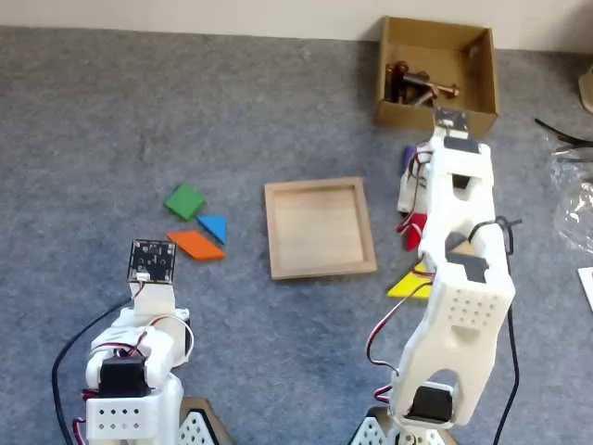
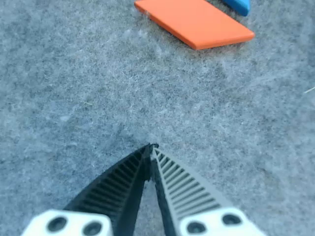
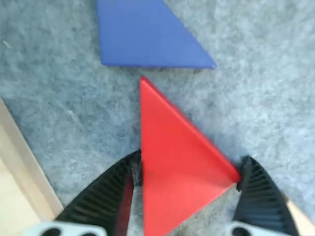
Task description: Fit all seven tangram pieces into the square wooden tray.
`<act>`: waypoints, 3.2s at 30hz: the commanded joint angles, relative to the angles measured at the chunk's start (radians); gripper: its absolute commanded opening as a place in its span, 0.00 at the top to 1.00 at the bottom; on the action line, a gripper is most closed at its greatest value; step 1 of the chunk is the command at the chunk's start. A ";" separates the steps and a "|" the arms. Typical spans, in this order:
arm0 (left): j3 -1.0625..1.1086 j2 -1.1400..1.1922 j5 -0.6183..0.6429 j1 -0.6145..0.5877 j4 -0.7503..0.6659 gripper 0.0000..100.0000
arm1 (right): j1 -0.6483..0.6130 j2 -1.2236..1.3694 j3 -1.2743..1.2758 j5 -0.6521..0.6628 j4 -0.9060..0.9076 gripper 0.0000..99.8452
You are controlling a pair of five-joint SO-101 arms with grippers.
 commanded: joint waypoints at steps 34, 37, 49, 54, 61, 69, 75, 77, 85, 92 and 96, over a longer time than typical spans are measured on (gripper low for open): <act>0.022 -0.005 -0.006 -0.012 0.008 0.99 | -0.087 -0.001 -0.064 0.012 0.179 1.00; 0.022 -0.005 -0.006 -0.012 0.008 0.99 | -0.099 -0.001 -0.145 0.012 0.274 1.00; 0.022 -0.005 -0.006 -0.012 0.008 0.99 | -0.200 -0.001 -0.321 0.006 0.423 1.00; 0.022 -0.005 -0.006 -0.012 0.008 0.99 | -0.237 -0.001 -0.401 0.006 0.481 1.00; 0.022 -0.005 -0.006 -0.012 0.008 0.99 | -0.252 -0.001 -0.452 0.008 0.519 1.00; 0.022 -0.005 -0.006 -0.012 0.008 0.99 | -0.384 -0.001 -0.450 0.011 0.519 1.00; 0.022 -0.005 -0.006 -0.012 0.008 0.99 | -0.443 0.004 -0.450 0.006 0.513 1.00; 0.022 -0.005 -0.006 -0.012 0.008 0.99 | -0.453 0.007 -0.450 0.006 0.510 1.00; 0.022 -0.005 -0.006 -0.012 0.008 0.99 | -0.526 0.008 -0.446 0.009 0.433 1.00; 0.022 -0.005 -0.006 -0.012 0.008 0.99 | -0.535 0.010 -0.443 0.011 0.340 1.00; 0.022 -0.005 -0.006 -0.012 0.008 0.99 | -0.536 0.010 -0.441 0.011 0.331 0.99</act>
